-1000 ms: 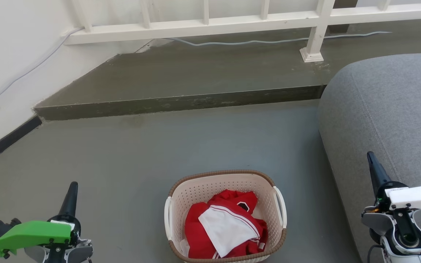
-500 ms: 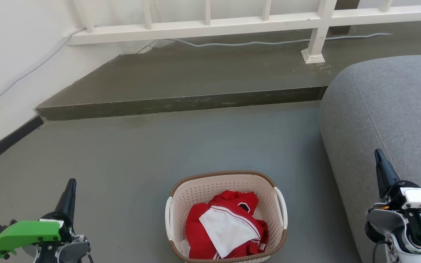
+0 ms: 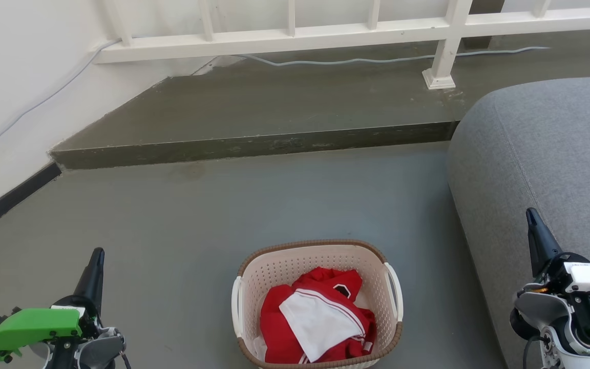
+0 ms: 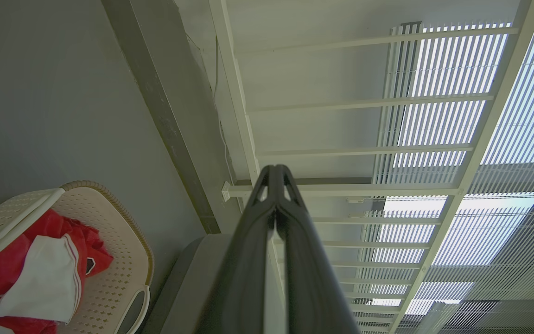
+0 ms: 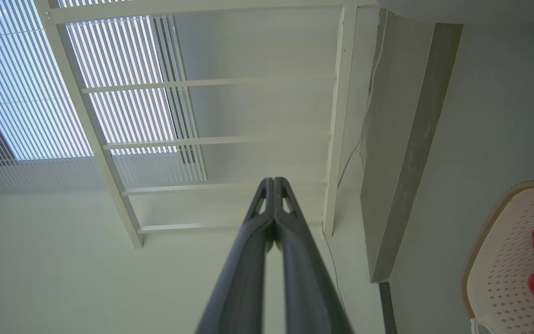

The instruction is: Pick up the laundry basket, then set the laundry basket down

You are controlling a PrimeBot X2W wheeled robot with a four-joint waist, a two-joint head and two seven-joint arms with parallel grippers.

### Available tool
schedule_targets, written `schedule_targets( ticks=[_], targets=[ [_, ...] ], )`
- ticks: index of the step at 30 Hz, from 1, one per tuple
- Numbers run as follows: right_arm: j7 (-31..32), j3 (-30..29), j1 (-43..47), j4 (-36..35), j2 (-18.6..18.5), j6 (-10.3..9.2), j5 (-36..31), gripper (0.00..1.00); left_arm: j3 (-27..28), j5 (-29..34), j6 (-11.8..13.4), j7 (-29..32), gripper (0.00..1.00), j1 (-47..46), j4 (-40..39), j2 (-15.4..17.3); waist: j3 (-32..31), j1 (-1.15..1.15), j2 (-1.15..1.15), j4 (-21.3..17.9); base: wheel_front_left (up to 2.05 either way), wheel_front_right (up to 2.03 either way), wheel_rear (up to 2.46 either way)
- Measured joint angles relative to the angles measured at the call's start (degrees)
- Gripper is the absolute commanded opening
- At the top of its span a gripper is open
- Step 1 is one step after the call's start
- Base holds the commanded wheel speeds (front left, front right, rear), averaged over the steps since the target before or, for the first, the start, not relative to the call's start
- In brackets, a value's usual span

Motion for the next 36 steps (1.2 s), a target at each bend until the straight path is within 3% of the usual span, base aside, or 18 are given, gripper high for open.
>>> schedule_targets(
  ticks=[36],
  targets=[
    [0.01, -0.02, -0.01, -0.16, 0.01, 0.08, 0.00, 0.00, -0.01, 0.00, 0.00, 0.00, 0.00, 0.00, -0.03, 0.00, 0.01, 0.00, 0.00, 0.00, 0.00, 0.00, 0.00]
  ],
)
